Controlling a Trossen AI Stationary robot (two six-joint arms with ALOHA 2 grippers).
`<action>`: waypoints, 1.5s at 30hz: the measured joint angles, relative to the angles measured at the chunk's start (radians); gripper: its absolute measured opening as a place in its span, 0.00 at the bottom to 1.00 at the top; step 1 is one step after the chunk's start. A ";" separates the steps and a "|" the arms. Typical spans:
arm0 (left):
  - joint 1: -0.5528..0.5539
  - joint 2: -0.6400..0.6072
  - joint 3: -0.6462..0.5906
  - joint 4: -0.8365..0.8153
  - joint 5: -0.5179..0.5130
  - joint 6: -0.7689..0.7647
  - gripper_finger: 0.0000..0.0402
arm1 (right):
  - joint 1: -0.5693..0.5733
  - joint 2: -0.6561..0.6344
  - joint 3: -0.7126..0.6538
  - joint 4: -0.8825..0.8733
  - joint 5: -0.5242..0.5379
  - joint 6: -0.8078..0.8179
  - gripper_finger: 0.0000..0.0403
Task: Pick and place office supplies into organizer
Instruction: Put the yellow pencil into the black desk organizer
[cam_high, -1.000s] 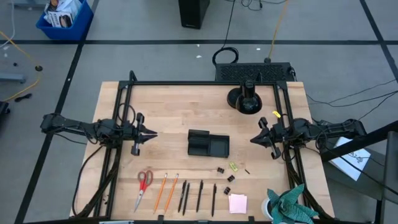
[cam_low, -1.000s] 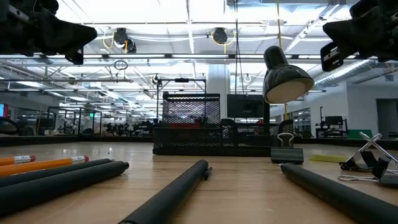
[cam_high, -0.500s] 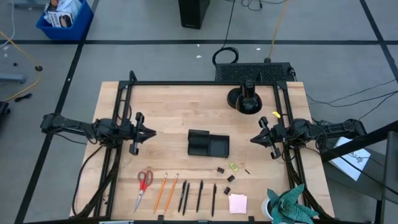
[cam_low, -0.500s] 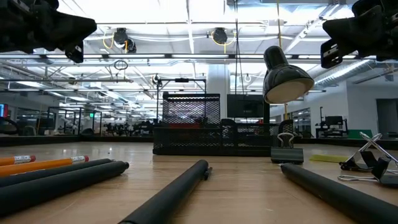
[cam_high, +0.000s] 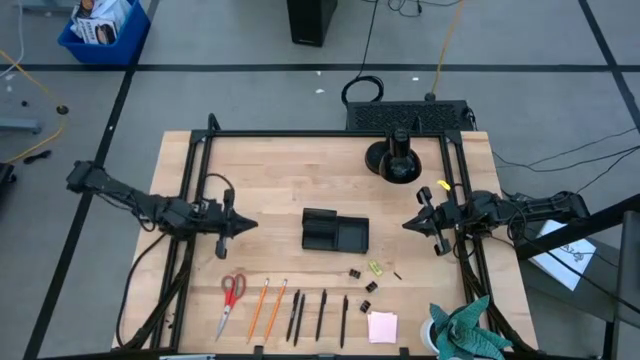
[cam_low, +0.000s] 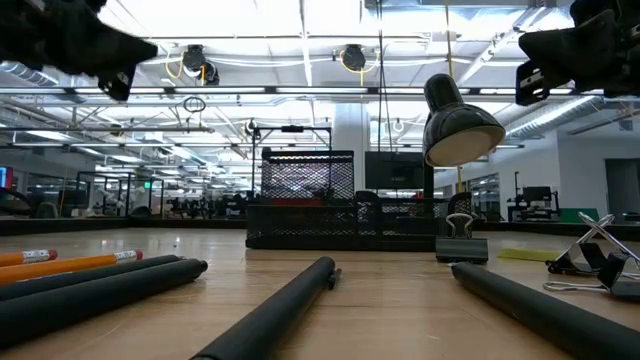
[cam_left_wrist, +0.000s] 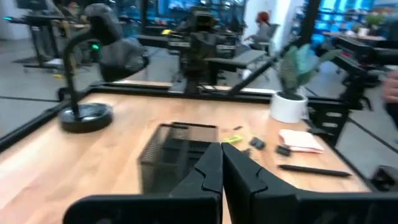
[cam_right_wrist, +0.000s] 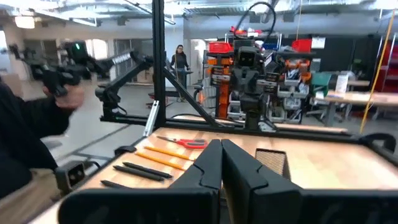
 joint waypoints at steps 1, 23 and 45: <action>-0.026 0.022 0.021 0.001 -0.016 -0.001 0.01 | 0.000 0.000 0.000 0.000 0.000 -0.015 0.00; -0.425 0.578 0.322 -0.209 -0.460 -0.725 0.01 | 0.000 0.000 0.000 0.024 0.000 -0.143 0.00; -0.430 1.151 0.970 -1.157 0.103 -1.751 0.01 | 0.000 0.000 0.000 0.014 -0.002 -0.058 0.00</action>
